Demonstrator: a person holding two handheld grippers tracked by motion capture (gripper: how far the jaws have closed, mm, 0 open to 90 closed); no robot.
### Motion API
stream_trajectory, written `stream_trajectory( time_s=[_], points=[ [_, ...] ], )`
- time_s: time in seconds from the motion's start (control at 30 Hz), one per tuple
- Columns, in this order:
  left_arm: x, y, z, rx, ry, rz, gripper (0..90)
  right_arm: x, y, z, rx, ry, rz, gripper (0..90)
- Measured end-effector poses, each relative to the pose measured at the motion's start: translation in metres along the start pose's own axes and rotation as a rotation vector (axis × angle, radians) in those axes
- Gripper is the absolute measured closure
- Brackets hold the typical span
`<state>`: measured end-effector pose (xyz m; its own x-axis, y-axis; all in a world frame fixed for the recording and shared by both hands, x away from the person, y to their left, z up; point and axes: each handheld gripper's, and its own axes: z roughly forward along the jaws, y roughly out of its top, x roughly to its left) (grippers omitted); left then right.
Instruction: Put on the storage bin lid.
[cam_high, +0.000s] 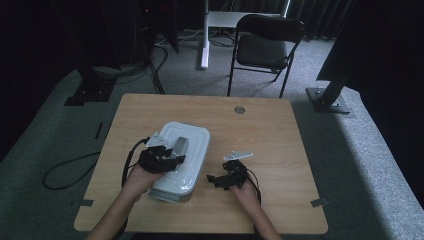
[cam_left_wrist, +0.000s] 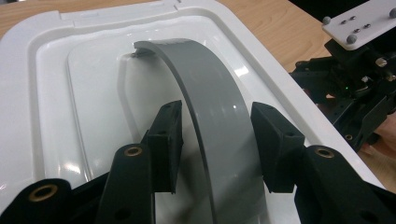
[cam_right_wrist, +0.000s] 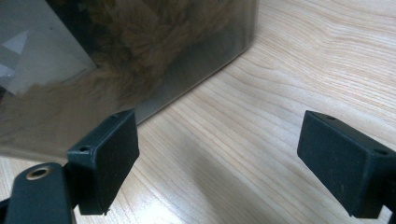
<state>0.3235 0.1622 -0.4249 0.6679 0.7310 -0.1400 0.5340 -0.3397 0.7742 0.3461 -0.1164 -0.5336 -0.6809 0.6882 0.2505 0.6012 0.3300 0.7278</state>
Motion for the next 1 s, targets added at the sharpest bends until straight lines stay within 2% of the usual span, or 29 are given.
stream_trajectory(
  time_s=[0.03, 0.07, 0.17, 0.27, 0.33, 0.4, 0.43, 0.5, 0.57, 0.73, 0.87, 1.0],
  points=[
    [0.0, 0.0, 0.001, 0.002, -0.007, -0.004, 55.0, 0.0, 0.0, 0.0, 0.0, 0.0, 0.0, 12.1],
    [-0.002, 0.0, 0.002, 0.002, 0.008, 0.006, 55.0, 0.0, 0.0, 0.0, 0.0, 0.0, -0.001, 12.1],
    [-0.012, 0.0, 0.005, 0.012, 0.057, 0.062, 52.8, -0.001, -0.001, 0.001, -0.001, -0.002, 0.001, 12.1],
    [-0.015, 0.0, 0.007, 0.012, 0.063, 0.065, 51.4, -0.001, -0.001, 0.001, -0.002, -0.001, 0.004, 12.1],
    [-0.012, 0.001, 0.006, 0.019, 0.042, 0.06, 51.3, 0.0, 0.0, 0.0, -0.001, -0.002, 0.003, 12.1],
    [-0.009, 0.002, 0.005, 0.026, -0.018, 0.059, 48.5, 0.0, -0.001, 0.0, -0.002, 0.002, 0.002, 12.1],
    [-0.008, 0.002, 0.005, 0.021, -0.03, 0.047, 47.8, 0.0, -0.001, 0.0, -0.002, 0.001, 0.0, 12.1],
    [-0.007, 0.002, 0.004, 0.021, -0.068, 0.056, 42.5, 0.0, -0.001, -0.001, -0.002, 0.001, 0.001, 12.1],
    [-0.006, 0.003, 0.003, 0.015, -0.066, 0.035, 40.0, -0.002, -0.001, -0.002, -0.002, -0.003, 0.003, 12.1],
    [-0.004, 0.005, -0.001, 0.003, -0.041, 0.023, 32.8, -0.007, -0.001, -0.005, -0.005, -0.012, 0.014, 12.1],
    [-0.003, 0.004, -0.005, -0.006, -0.022, 0.022, 29.1, -0.007, -0.001, -0.008, -0.013, -0.014, 0.019, 12.1],
    [-0.001, 0.001, -0.013, -0.042, -0.005, 0.029, 25.6, -0.007, 0.0, -0.009, -0.016, -0.014, 0.018, 12.1]
  ],
)
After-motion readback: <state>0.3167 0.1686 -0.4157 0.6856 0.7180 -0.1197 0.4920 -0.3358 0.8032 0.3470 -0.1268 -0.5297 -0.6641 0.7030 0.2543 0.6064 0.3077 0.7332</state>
